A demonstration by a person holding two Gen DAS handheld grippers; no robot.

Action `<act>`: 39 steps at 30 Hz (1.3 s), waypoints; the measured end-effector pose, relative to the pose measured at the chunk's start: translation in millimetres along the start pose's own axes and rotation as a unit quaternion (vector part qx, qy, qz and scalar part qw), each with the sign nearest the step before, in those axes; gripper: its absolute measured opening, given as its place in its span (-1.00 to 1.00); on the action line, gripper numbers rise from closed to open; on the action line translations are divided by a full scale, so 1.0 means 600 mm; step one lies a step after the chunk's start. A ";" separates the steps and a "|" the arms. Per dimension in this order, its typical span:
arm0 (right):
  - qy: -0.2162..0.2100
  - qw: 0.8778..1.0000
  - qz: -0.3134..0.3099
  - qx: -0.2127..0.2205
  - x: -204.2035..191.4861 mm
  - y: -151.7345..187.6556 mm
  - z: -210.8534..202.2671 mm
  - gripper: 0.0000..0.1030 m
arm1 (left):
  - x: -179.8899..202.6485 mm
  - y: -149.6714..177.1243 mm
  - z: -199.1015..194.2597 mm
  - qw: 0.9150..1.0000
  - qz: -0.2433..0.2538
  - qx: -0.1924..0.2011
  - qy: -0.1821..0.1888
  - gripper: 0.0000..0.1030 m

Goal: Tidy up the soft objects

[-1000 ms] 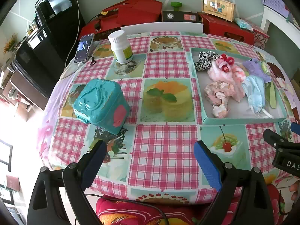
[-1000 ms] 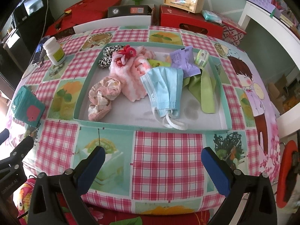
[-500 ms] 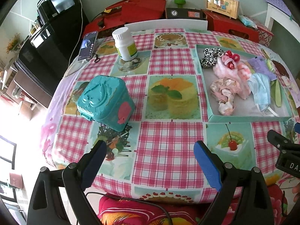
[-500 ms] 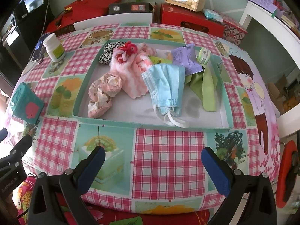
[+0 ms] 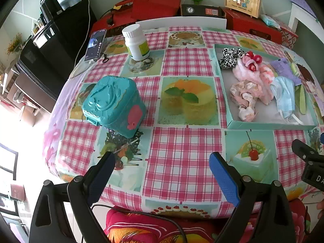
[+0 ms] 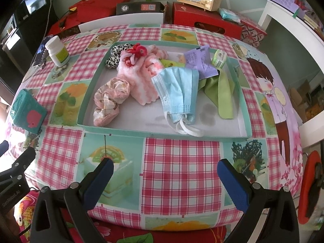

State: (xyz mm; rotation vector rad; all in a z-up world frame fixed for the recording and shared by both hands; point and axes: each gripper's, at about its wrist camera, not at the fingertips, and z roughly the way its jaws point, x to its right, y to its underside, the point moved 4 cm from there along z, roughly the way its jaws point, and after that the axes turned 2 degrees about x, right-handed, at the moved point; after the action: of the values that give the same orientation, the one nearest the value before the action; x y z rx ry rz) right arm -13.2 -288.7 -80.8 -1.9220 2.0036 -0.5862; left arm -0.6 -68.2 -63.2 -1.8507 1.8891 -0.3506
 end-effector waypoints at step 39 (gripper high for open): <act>0.000 1.000 -0.001 -0.003 0.002 0.003 0.003 1.00 | -0.004 0.005 0.008 1.000 -0.005 -0.011 -0.002 0.82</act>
State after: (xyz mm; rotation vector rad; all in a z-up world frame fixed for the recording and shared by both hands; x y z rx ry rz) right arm -14.0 -290.3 -83.2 -1.9269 2.0069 -0.5813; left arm -0.9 -64.9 -68.2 -1.8744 1.8885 -0.3298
